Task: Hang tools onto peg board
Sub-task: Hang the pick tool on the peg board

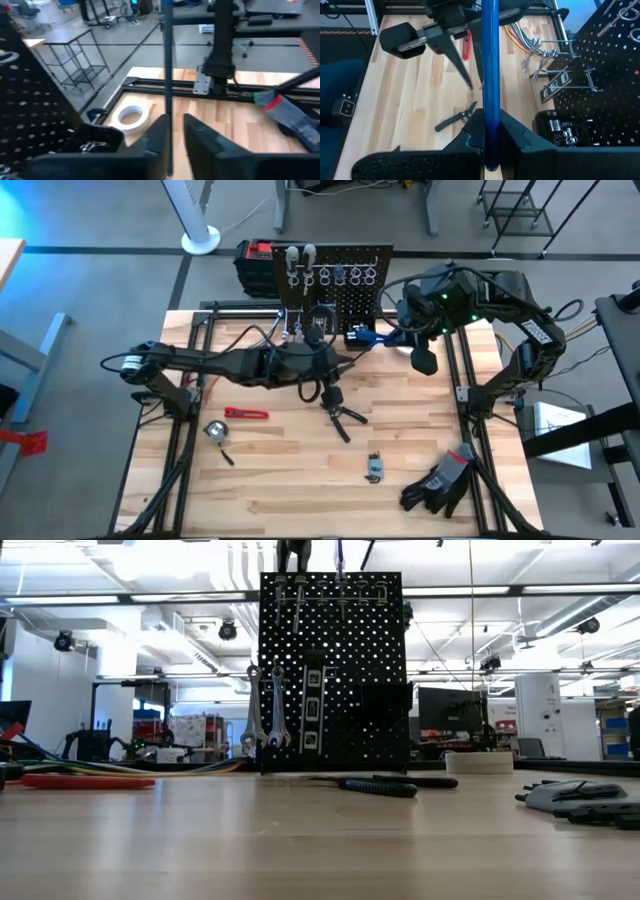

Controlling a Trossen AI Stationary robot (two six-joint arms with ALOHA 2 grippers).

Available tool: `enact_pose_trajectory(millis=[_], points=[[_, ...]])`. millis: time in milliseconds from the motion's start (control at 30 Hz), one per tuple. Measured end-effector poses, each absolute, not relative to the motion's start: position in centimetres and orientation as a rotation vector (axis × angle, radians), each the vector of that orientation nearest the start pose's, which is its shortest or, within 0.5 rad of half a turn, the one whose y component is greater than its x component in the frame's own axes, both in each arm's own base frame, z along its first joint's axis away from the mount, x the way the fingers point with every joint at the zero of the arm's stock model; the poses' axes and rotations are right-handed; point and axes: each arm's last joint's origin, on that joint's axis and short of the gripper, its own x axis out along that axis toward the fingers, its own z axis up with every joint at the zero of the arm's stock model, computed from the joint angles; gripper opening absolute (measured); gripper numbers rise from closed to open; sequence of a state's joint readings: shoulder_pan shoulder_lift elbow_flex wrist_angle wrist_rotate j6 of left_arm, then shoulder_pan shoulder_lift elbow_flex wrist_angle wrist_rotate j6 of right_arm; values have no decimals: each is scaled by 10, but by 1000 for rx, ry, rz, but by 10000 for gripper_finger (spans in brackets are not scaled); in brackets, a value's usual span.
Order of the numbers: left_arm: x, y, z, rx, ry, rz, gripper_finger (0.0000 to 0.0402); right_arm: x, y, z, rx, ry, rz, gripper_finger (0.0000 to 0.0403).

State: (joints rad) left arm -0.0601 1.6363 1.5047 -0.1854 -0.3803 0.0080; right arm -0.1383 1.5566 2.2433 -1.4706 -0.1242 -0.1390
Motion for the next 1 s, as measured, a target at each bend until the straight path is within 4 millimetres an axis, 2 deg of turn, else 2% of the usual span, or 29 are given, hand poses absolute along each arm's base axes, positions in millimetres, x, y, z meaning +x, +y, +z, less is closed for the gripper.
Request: enact_pose_trajectory(millis=[100, 400, 567, 833, 1000], points=[[377, -10, 366, 79, 302, 352, 8, 235, -29, 502, -24, 769, 37, 10], [376, -10, 368, 58, 293, 345, 10, 231, -29, 504, -26, 760, 16, 10], [376, -10, 369, 26, 283, 349, 50, 229, -29, 505, -30, 753, 8, 10], [376, -8, 368, 23, 288, 334, 152, 229, -29, 505, -29, 750, 3, 10], [376, -2, 366, 34, 303, 406, 168, 230, -28, 506, -17, 735, 13, 10]])
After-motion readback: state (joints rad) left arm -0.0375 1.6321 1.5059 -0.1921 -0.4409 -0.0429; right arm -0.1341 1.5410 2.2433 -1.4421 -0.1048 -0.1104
